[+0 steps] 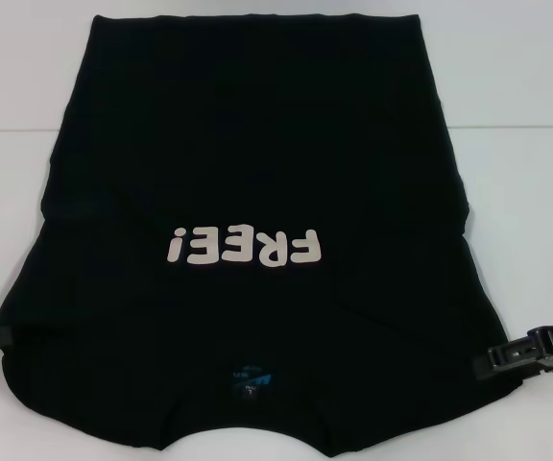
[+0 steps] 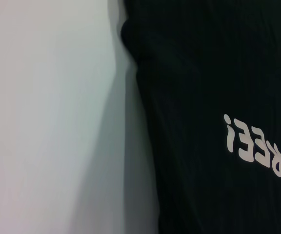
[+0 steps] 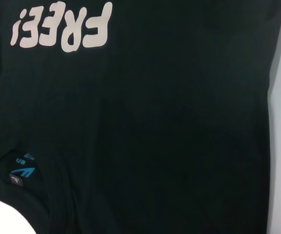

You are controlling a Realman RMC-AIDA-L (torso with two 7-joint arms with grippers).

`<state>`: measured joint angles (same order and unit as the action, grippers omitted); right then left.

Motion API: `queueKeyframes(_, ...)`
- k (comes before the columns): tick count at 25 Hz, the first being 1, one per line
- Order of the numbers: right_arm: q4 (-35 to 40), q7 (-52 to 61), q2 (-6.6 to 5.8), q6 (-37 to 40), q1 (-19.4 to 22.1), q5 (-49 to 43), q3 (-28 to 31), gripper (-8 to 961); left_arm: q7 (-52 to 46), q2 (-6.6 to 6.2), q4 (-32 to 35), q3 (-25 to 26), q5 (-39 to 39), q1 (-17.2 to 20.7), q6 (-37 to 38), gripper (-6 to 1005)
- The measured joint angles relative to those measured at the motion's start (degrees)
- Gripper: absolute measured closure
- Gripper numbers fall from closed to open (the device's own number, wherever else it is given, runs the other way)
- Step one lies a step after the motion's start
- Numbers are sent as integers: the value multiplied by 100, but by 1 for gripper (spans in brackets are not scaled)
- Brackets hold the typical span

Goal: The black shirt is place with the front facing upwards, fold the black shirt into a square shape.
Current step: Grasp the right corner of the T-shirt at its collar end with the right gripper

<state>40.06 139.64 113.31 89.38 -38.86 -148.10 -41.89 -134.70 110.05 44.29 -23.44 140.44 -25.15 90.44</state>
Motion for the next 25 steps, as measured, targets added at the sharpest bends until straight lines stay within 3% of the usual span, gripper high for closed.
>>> queueKeyframes(25,-250,-5,93,-87,-329,1,-102,124,22,-1,0,6,0,-24,-12,989)
